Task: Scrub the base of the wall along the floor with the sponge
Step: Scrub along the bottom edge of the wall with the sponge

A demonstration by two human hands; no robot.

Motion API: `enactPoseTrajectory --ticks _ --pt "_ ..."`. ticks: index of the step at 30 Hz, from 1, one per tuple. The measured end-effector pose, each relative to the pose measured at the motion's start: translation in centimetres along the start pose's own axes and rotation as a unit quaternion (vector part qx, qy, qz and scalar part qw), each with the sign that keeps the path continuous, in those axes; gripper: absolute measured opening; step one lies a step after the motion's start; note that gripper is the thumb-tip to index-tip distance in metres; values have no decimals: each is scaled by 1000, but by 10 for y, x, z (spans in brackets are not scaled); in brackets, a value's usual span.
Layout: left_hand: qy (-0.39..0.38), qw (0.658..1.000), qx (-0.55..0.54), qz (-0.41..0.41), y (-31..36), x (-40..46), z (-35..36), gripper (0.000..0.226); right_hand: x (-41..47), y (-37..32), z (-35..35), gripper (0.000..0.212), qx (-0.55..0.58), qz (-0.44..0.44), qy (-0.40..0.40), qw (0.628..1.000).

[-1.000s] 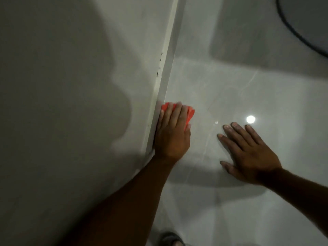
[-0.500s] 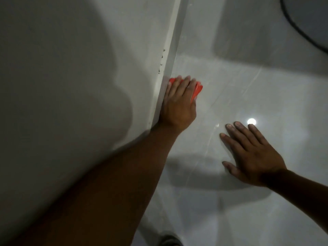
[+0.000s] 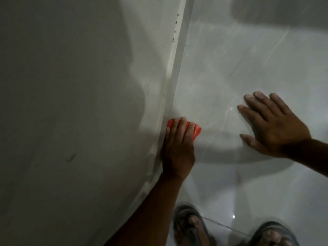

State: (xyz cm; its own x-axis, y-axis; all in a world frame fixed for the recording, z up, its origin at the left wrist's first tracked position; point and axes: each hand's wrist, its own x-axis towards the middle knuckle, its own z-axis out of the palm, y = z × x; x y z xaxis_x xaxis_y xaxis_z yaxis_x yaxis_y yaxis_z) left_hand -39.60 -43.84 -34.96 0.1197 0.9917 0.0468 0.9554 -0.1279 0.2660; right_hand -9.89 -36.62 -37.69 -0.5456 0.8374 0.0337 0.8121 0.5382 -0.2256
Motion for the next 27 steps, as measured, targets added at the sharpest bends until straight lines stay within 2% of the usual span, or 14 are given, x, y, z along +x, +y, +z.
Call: enactPoseTrajectory --ticks 3,7,12,19,24,27 --pt "28 999 -11 -11 3 43 9 33 1 0 1 86 -1 -4 12 1000" --pt "34 999 -20 1 10 134 18 59 0 1 1 87 0 -2 1 1000" --pt "73 997 14 -5 27 252 30 67 -1 1 3 89 15 8 -12 1000" --pt "45 988 101 107 24 331 26 67 -2 -1 3 90 22 15 -16 1000" --pt "-6 988 118 103 27 367 24 56 -1 -2 2 88 29 20 -20 999" --pt "-54 992 90 75 30 377 19 51 -2 -3 3 90 26 26 -30 999"
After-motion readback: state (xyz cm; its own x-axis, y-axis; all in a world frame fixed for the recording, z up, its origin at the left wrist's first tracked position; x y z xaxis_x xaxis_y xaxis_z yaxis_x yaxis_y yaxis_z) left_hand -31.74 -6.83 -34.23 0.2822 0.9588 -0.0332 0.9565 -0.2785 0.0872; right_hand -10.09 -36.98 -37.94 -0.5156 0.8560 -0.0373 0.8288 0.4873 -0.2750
